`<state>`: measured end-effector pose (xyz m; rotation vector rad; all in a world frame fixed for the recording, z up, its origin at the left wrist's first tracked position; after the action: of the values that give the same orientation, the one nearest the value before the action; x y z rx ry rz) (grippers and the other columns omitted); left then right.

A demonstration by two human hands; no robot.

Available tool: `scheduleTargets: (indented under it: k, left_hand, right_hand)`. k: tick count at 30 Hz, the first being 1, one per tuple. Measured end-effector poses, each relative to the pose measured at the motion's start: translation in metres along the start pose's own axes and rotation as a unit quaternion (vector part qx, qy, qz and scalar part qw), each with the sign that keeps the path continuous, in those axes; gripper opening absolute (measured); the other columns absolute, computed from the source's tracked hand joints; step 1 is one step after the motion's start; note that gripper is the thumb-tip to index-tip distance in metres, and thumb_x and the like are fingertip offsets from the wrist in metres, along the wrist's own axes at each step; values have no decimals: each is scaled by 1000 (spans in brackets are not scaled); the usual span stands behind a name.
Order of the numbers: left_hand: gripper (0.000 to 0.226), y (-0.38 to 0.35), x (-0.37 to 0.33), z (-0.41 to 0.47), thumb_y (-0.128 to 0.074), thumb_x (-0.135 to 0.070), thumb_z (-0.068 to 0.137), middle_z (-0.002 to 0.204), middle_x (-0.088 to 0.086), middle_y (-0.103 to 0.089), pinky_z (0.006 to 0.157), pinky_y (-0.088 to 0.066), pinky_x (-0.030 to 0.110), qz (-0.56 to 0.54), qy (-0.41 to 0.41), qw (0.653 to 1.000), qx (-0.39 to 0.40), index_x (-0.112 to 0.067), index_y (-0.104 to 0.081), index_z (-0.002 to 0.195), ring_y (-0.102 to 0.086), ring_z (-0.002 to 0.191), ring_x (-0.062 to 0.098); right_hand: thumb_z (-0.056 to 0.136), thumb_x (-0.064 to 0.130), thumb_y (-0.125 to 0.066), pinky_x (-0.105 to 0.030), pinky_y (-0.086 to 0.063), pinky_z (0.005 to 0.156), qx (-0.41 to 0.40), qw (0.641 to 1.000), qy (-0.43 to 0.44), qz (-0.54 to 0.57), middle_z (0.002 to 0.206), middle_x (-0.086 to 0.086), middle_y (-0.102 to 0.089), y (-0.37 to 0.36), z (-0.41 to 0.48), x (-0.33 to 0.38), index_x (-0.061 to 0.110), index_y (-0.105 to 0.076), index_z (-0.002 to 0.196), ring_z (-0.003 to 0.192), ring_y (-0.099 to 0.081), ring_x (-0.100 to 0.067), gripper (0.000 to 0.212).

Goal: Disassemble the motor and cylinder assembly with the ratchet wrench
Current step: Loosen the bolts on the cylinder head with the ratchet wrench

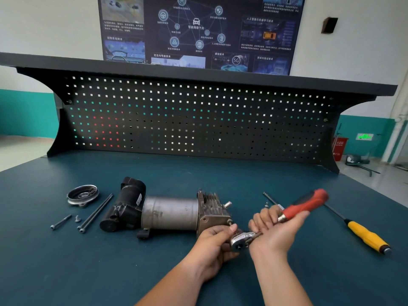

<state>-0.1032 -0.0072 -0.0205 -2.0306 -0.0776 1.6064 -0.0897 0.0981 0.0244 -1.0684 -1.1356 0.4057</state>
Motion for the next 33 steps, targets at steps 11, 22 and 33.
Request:
scheduleTargets:
  k: [11, 22, 33]
  left_hand:
    - [11, 4, -1, 0, -68, -21, 73, 65, 3, -67, 49, -51, 20, -25, 28, 999, 2, -11, -63, 72, -62, 52, 9]
    - [26, 6, 1, 2, -54, -10, 91, 69, 7, -70, 62, -57, 27, -42, 15, 998, 32, -9, -69, 70, -68, 62, 15]
    - [21, 8, 1, 1, -47, 2, 89, 82, 16, -66, 70, -56, 31, -8, 4, 999, 41, -1, -67, 84, -66, 72, 21]
  right_hand:
    - [73, 76, -29, -16, -16, 36, 86, 993, 48, -68, 40, 8, -22, -12, -8, -6, 24, -31, 41, 33, -17, -9, 61]
    - [72, 76, -35, -19, -16, 37, 252, 922, 75, -284, 43, 7, -24, -32, -14, -13, 16, -28, 53, 36, -19, -6, 63]
    - [71, 70, -42, -23, -19, 46, 354, 811, 90, -458, 44, 14, -27, -41, -15, -24, 23, -30, 52, 42, -22, -4, 52]
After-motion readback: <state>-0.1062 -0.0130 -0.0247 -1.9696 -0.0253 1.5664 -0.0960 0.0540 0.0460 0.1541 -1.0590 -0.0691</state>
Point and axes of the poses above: each hand's wrist, its own z-axis towards the middle knuckle, its own y-axis out of the back of the hand, x = y × z, the point moved 1 cm from there along z, towards the middle knuckle
